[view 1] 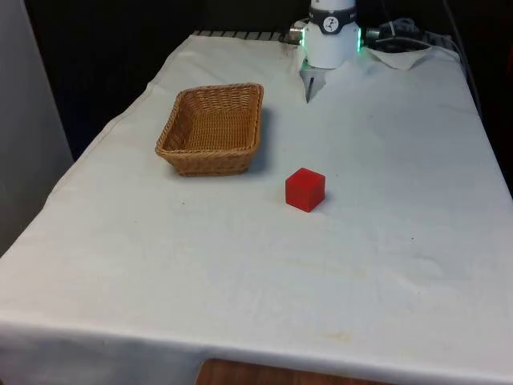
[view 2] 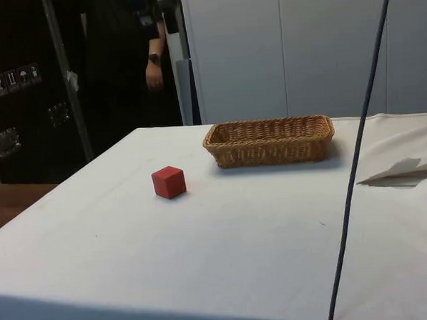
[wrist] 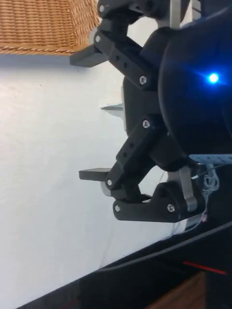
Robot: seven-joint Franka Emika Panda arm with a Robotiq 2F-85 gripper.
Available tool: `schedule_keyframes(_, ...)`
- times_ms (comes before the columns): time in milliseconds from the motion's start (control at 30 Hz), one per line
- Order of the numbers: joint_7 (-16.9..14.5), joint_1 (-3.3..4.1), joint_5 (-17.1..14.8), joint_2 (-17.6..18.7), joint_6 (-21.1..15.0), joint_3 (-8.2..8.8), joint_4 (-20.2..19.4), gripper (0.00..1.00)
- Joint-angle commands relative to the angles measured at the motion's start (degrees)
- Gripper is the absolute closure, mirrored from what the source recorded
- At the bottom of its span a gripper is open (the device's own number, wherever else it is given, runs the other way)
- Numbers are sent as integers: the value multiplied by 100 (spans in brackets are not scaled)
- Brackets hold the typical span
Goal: Pick up the cube and place it into the basket.
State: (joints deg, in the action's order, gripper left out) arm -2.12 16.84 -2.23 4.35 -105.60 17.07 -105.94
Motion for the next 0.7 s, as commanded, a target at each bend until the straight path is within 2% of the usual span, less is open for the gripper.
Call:
schedule_keyframes(0,23,0,6,11,-40,-11,-11,0)
schedule_keyframes(33,166,23,97,0,-241,-52,-86,0)
schedule_keyframes(267,430,23,195,23,-619,-172,-275,0)
schedule_keyframes(300,361,6,149,23,-516,-172,-246,0)
schedule_keyframes(467,602,23,235,52,-905,-252,-430,0)
schedule_keyframes(600,728,23,258,80,-1094,-304,-527,0)
schedule_keyframes(633,665,6,212,80,-1014,-304,-510,0)
schedule_keyframes(667,751,23,269,86,-1134,-315,-550,0)
